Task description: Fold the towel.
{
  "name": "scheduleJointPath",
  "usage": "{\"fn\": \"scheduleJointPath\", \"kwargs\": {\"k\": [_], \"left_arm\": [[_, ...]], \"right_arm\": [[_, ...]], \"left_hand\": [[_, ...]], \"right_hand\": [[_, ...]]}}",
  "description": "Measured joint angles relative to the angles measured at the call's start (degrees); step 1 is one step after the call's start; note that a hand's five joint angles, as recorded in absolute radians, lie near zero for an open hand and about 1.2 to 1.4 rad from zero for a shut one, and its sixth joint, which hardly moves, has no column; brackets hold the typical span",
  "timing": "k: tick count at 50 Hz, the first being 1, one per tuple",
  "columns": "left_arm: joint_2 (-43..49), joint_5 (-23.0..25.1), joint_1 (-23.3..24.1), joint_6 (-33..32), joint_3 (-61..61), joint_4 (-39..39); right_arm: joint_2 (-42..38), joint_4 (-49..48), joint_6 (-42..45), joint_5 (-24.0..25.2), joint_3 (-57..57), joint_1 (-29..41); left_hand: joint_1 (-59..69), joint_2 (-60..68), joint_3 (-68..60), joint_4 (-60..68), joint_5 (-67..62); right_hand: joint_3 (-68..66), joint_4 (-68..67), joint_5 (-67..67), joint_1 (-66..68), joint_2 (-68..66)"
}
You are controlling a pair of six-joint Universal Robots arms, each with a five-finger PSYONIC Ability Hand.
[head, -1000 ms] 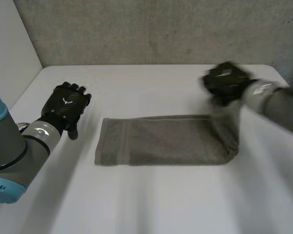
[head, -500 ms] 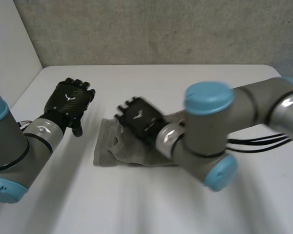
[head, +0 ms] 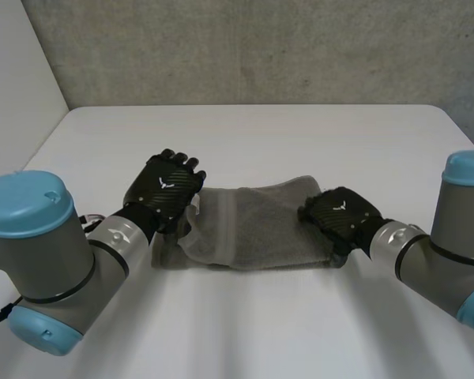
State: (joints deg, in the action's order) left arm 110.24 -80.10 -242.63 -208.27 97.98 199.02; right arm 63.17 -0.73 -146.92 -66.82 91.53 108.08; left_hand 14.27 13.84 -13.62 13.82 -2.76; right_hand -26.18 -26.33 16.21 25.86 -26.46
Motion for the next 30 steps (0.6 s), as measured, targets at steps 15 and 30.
{"fn": "scheduleJointPath", "kwargs": {"k": [15, 30], "left_arm": [[-0.55, -0.15, -0.26, 1.30, -0.26, 0.79], [-1.01, -0.14, -0.30, 2.48, -0.44, 0.68]], "right_arm": [[-3.58, -4.16, -1.87, 0.21, -0.41, -1.70], [0.32, -0.12, -0.43, 0.79, 3.09, -8.25]], "left_hand": [[0.00, 0.00, 0.00, 0.00, 0.00], [0.00, 0.00, 0.00, 0.00, 0.00]], "right_hand": [[-50.23, -50.32, 50.34, 48.14, -50.00], [-50.27, -50.32, 50.48, 50.43, -50.00]]}}
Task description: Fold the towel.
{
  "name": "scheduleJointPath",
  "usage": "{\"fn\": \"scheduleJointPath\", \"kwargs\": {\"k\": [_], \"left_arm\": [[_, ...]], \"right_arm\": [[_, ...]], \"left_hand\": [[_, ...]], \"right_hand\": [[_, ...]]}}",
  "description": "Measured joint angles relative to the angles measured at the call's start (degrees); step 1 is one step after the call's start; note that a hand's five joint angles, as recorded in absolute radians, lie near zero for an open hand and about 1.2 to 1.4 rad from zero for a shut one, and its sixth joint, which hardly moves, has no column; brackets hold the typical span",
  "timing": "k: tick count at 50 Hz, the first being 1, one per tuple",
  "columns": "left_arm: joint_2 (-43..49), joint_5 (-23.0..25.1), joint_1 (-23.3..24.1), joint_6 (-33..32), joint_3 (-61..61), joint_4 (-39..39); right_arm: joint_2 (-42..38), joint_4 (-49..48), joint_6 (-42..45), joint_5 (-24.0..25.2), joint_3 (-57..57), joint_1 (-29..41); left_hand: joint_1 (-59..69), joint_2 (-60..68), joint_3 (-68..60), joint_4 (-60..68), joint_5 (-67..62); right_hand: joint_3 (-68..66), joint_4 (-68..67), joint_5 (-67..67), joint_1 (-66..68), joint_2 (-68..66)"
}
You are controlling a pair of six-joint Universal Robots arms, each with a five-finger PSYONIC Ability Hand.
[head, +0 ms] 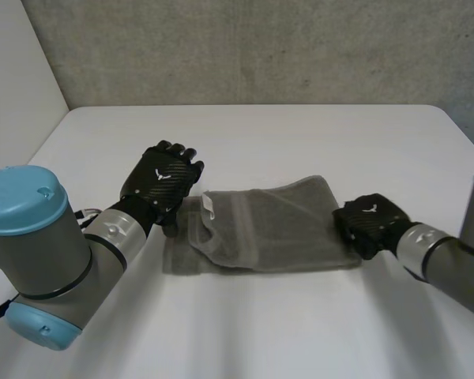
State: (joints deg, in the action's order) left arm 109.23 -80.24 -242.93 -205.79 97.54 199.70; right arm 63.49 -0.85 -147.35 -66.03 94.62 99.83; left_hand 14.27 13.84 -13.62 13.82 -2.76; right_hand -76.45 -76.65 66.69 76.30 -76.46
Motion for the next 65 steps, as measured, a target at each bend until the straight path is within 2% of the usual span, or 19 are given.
{"fn": "scheduleJointPath", "kwargs": {"k": [9, 15, 16, 18, 20, 25, 39, 57, 62, 64, 65], "left_arm": [[-1.98, -0.14, -0.54, -0.11, -1.15, -0.03], [-4.34, -0.83, -0.76, -0.01, -2.89, -0.28], [-4.57, -0.97, -0.76, 0.02, -3.05, -0.32], [-5.39, -1.54, -0.76, 0.22, -3.52, -0.47], [-5.82, -1.90, -0.73, 0.43, -3.57, -0.57], [-6.30, -2.39, -0.57, 1.14, -2.60, -0.69], [-5.51, -2.11, -0.34, 1.65, -0.61, -0.43], [-4.94, -2.21, -0.17, 1.62, -1.38, -0.32], [-4.53, -2.21, -0.17, 1.62, -1.37, -0.23], [-4.41, -2.21, -0.17, 1.62, -1.36, -0.20], [-4.31, -2.20, -0.15, 1.62, -1.33, -0.16]], "right_arm": [[7.66, 8.42, 4.79, 4.33, -1.79, -6.22], [8.77, 12.27, 2.55, 5.83, -7.70, -2.38], [8.68, 12.39, 2.00, 5.78, -8.39, -1.42], [8.28, 12.63, 0.20, 5.42, -10.20, 1.83], [7.92, 12.38, -0.96, 5.03, -10.67, 3.96], [7.40, 9.28, -2.55, 4.06, -7.65, 6.46], [5.49, -5.44, -1.87, 5.67, 7.90, -3.76], [0.20, -8.85, -2.71, 6.92, 8.00, -3.02], [-0.41, -10.64, -3.62, 6.87, 8.33, -2.89], [-0.59, -11.06, -4.07, 6.86, 8.33, -2.88], [-0.66, -11.37, -4.57, 6.85, 8.30, -2.90]], "left_hand": [[0.00, 0.00, 0.00, 0.00, 0.00], [0.00, 0.00, 0.00, 0.00, 0.00], [0.00, 0.00, 0.00, 0.00, 0.00], [0.00, 0.00, 0.00, 0.00, 0.00], [0.00, 0.00, 0.00, 0.00, 0.00], [0.00, 0.00, 0.00, 0.00, 0.00], [0.00, 0.00, 0.00, 0.00, 0.00], [0.00, 0.00, 0.00, 0.00, 0.00], [0.00, 0.00, 0.00, 0.00, 0.00], [0.00, 0.00, 0.00, 0.00, 0.00], [0.00, 0.00, 0.00, 0.00, 0.01]], "right_hand": [[-0.21, 0.00, 0.00, 0.91, 0.00], [0.28, 0.53, -0.54, 0.39, 0.49], [4.34, 4.75, -4.91, -3.66, 4.61], [22.84, 23.11, -23.79, -23.74, 24.55], [33.83, 33.83, -34.92, -34.54, 34.38], [40.29, 40.79, -42.23, -40.24, 39.65], [40.28, 40.77, -41.51, -40.21, 39.65], [39.52, 39.96, -39.24, -39.23, 39.42], [19.37, 19.96, -19.94, -18.98, 19.39], [16.22, 16.45, -16.72, -15.20, 15.92], [6.14, 6.14, -6.44, -7.01, 6.53]]}}
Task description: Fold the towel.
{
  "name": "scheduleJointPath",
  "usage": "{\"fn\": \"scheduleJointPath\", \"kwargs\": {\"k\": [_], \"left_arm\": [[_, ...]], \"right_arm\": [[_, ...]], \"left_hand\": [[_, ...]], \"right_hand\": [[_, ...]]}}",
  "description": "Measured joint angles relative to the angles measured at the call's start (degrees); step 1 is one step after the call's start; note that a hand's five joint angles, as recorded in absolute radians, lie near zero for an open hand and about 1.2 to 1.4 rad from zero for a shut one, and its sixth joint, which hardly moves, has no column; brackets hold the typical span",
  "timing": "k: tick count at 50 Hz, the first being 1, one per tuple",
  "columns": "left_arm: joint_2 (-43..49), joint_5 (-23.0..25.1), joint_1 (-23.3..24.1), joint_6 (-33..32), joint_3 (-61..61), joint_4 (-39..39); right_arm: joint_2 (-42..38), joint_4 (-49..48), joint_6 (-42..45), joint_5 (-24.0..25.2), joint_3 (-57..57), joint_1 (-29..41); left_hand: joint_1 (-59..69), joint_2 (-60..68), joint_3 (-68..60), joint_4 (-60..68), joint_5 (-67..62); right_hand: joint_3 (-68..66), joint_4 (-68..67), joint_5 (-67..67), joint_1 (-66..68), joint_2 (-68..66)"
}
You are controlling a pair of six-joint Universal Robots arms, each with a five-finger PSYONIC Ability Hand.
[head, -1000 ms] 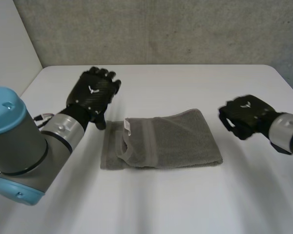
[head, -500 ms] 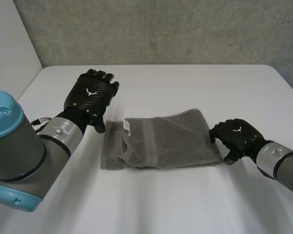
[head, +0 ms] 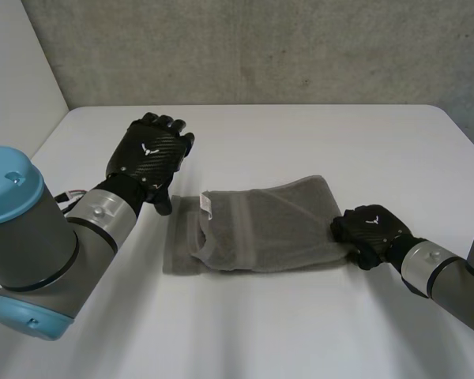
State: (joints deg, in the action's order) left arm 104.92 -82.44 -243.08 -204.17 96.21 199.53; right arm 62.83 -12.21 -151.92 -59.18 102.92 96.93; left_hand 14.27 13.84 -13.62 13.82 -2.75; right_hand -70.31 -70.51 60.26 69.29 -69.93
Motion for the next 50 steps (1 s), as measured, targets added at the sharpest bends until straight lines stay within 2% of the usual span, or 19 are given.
{"fn": "scheduleJointPath", "kwargs": {"k": [3, 14, 23, 30, 36, 39, 42, 44, 45, 47, 50], "left_arm": [[0.14, 0.03, 0.03, 0.00, 0.09, 0.08], [0.10, 0.01, -0.05, 0.00, 0.16, 0.16], [-0.74, -0.23, -0.60, 0.16, 0.13, 0.15], [-2.56, -0.41, -2.24, 1.86, 0.26, 0.21], [-3.83, -0.26, -4.34, 7.71, 1.69, 0.11], [-3.85, -0.09, -4.78, 9.86, 2.64, 0.13], [-3.58, 0.01, -4.92, 10.73, 3.24, 0.17], [-3.14, 0.07, -4.92, 11.10, 3.51, 0.24], [-2.82, 0.08, -4.89, 11.20, 3.53, 0.30], [-2.12, 0.08, -4.80, 11.25, 3.36, 0.41], [-1.18, 0.03, -4.54, 11.23, 2.63, 0.56]], "right_arm": [[0.27, -0.42, -1.20, -0.02, -0.16, -0.16], [5.02, 0.82, -2.59, -0.24, -2.63, -2.07], [7.05, 12.27, -2.42, 0.57, -14.26, -1.53], [3.82, 17.04, -4.53, 2.14, -23.75, 10.70], [-1.88, 17.44, -7.75, 2.35, -27.91, 26.43], [-4.42, 17.17, -8.29, 2.08, -27.83, 31.67], [-5.82, 16.87, -8.31, 1.58, -27.27, 33.84], [-6.49, 16.38, -8.31, 0.89, -26.74, 34.67], [-6.61, 16.01, -8.35, 0.36, -26.46, 34.82], [-6.26, 15.28, -8.51, -0.77, -25.93, 34.60], [-4.62, 14.56, -8.70, -2.31, -25.08, 32.92]], "left_hand": [[0.00, 0.00, 0.00, 0.00, 0.00], [0.00, 0.00, 0.00, 0.00, -0.01], [0.00, 0.00, 0.00, 0.00, -0.01], [0.00, 0.00, 0.00, 0.00, -0.01], [0.00, 0.00, 0.00, 0.00, 0.00], [-0.19, -0.03, 0.00, 0.00, -0.01], [-0.19, -0.08, 0.00, 0.00, 0.00], [-0.19, -0.08, 0.00, 0.00, 0.00], [-0.19, -0.08, 0.00, 0.00, 0.00], [-0.19, -0.08, 0.00, 0.00, 0.00], [-0.19, -0.08, 0.00, 0.00, 0.00]], "right_hand": [[-6.10, -5.94, 4.98, 2.49, -4.51], [-6.14, -6.14, 4.98, 3.05, -4.51], [-6.16, -6.14, 4.98, 3.10, -4.51], [-6.36, -6.15, 4.99, 4.08, -4.86], [-6.37, -6.15, 5.00, 4.94, -5.14], [-6.37, -6.15, 5.00, 5.61, -5.15], [-6.32, -6.11, 4.98, 5.75, -5.14], [1.79, 2.24, -2.66, -1.61, 2.47], [9.70, 8.98, -9.36, -9.29, 10.32], [29.68, 30.16, -30.39, -29.76, 30.77], [52.13, 52.38, -54.54, -51.25, 52.92]]}}
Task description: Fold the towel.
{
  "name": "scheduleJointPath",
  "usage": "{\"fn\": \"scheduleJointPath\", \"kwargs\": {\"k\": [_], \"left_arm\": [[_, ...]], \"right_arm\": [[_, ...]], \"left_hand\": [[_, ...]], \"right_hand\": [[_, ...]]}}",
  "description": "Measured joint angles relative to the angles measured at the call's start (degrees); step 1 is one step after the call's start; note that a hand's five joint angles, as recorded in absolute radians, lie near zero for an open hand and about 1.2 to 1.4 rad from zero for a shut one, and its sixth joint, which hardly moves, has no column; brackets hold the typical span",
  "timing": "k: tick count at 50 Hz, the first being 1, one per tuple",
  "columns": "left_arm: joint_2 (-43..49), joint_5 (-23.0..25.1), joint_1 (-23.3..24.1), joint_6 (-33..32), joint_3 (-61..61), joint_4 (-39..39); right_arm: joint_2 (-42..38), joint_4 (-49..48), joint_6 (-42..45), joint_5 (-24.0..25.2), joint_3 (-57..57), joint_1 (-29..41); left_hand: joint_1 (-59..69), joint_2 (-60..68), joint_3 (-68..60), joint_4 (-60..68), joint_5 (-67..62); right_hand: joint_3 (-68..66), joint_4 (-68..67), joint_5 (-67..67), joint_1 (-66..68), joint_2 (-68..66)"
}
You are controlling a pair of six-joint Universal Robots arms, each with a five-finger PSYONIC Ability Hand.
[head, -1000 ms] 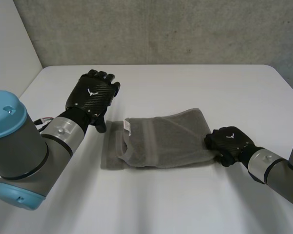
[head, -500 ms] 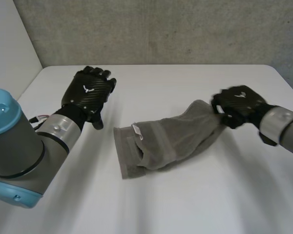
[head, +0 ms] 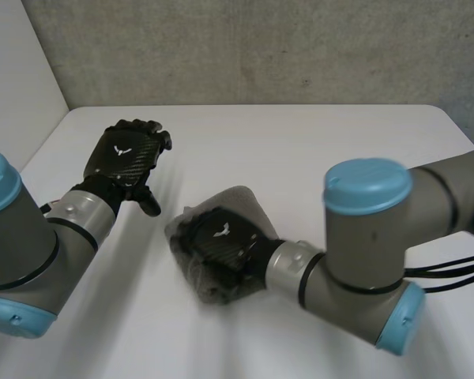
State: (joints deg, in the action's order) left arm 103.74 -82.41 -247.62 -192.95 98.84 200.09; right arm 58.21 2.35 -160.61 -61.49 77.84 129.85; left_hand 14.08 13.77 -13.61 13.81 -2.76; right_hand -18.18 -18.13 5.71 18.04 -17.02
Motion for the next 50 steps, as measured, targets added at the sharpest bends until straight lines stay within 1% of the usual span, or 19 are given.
{"fn": "scheduleJointPath", "kwargs": {"k": [3, 9, 13, 17, 23, 28, 33, 37, 44, 50], "left_arm": [[0.96, -0.07, 0.34, -0.01, -1.01, 0.10], [3.28, -0.19, 2.49, 0.82, -3.44, 0.12], [4.57, -0.25, 4.38, 2.24, -4.28, -0.11], [5.40, -0.33, 6.44, 4.70, -4.00, -0.54], [5.77, -0.38, 8.87, 7.55, -1.44, -1.59], [6.41, -0.44, 9.78, 8.13, 1.07, -2.64], [8.93, -1.37, 10.49, 8.03, 2.08, -3.58], [12.12, -4.28, 10.82, 7.78, 1.51, -3.97], [15.86, -9.28, 10.85, 7.70, -0.68, -4.07], [15.69, -10.55, 10.81, 7.97, -2.40, -4.18]], "right_arm": [[2.41, -0.39, -0.11, -1.13, 1.25, -2.79], [7.18, -0.49, -0.21, -2.08, 3.85, -8.92], [8.44, -0.40, -0.26, -2.12, 4.89, -11.74], [8.02, -0.39, -0.33, -2.02, 5.28, -13.48], [4.69, -0.40, -1.03, -1.88, 4.07, -14.13], [1.13, -0.36, -2.18, -1.95, 1.74, -13.68], [-3.35, 0.37, -2.97, -2.28, -1.99, -13.18], [-6.69, 2.28, -3.12, -3.22, -5.50, -12.96], [-9.96, 5.67, -2.98, -5.59, -9.43, -12.92], [-9.82, 6.84, -3.30, -6.12, -9.56, -12.86]], "left_hand": [[0.00, 0.00, 0.00, 0.00, 0.00], [0.00, 0.00, 0.00, 0.00, 0.00], [0.00, 0.00, 0.00, 0.00, 0.00], [0.00, 0.00, 0.00, 0.00, 0.00], [0.00, 0.00, 0.00, 0.00, 0.00], [0.00, 0.00, 0.00, 0.00, 0.00], [0.00, 0.00, 0.00, 0.00, 0.00], [0.00, 0.00, 0.00, 0.00, 0.00], [-0.35, 0.00, 0.00, 0.00, 0.15], [-0.35, -0.01, 0.00, 0.00, 0.20]], "right_hand": [[4.20, 3.80, -2.24, -3.84, 3.12], [4.21, 3.80, -2.24, -4.16, 3.13], [4.18, 3.80, -2.24, -4.41, 3.12], [4.18, 3.80, -2.24, -4.42, 3.13], [4.18, 3.80, -2.24, -4.42, 3.13], [4.18, 3.80, -2.24, -4.42, 3.13], [4.18, 3.80, -2.24, -4.42, 3.13], [4.18, 3.80, -2.24, -4.43, 3.13], [4.18, 3.80, -2.24, -4.43, 3.13], [4.18, 3.80, -2.24, -4.92, 3.13]]}}
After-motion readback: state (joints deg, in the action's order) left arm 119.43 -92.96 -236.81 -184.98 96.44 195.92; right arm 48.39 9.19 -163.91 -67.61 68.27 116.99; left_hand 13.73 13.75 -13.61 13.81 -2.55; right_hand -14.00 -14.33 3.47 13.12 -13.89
